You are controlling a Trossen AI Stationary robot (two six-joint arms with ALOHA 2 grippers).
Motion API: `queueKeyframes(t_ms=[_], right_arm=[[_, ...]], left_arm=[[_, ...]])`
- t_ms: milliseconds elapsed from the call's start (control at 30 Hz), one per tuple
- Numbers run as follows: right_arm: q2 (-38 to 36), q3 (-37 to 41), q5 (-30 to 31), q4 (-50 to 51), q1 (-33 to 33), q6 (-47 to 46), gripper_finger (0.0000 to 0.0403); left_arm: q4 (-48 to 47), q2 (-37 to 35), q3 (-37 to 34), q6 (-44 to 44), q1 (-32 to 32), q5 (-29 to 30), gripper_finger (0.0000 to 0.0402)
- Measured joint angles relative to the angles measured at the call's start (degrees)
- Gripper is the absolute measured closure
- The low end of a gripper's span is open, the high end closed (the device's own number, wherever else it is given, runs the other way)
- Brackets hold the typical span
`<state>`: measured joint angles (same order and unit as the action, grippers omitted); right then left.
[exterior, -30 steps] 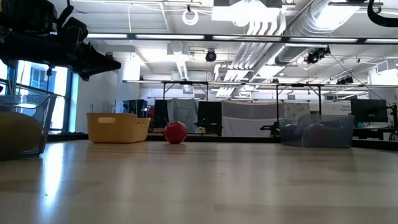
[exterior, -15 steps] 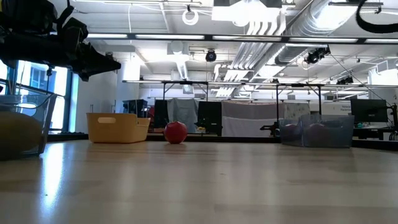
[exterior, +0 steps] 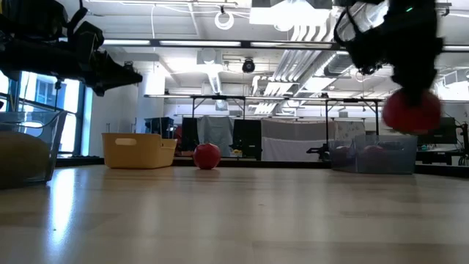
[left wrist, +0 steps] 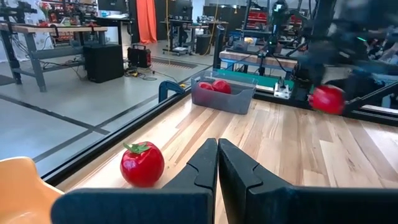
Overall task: Sort produce into baskets
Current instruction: Put the tomato into the top gray bin
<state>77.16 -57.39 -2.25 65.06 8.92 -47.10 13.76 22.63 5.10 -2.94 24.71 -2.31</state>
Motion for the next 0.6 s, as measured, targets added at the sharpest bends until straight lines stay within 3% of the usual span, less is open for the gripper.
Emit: queueKeyframes(t_ms=[267,433,600], right_arm=[[-3.52,-4.6,3.76,5.1,-26.06,21.15,0.0139],[-3.16,-9.45,8.25,5.75,-39.76,33.47,0.0139],[-0.37,-10.05,8.23,6.99,-51.21,41.95,0.0139]], left_arm=[[-0.59,0.0,0.0,0.02,0.0,0.0,0.0401],[-0.65,0.0,0.0,0.57,0.02,0.59,0.0401],[-0.68,0.0,0.0,0.57,0.02,1.29,0.0401]])
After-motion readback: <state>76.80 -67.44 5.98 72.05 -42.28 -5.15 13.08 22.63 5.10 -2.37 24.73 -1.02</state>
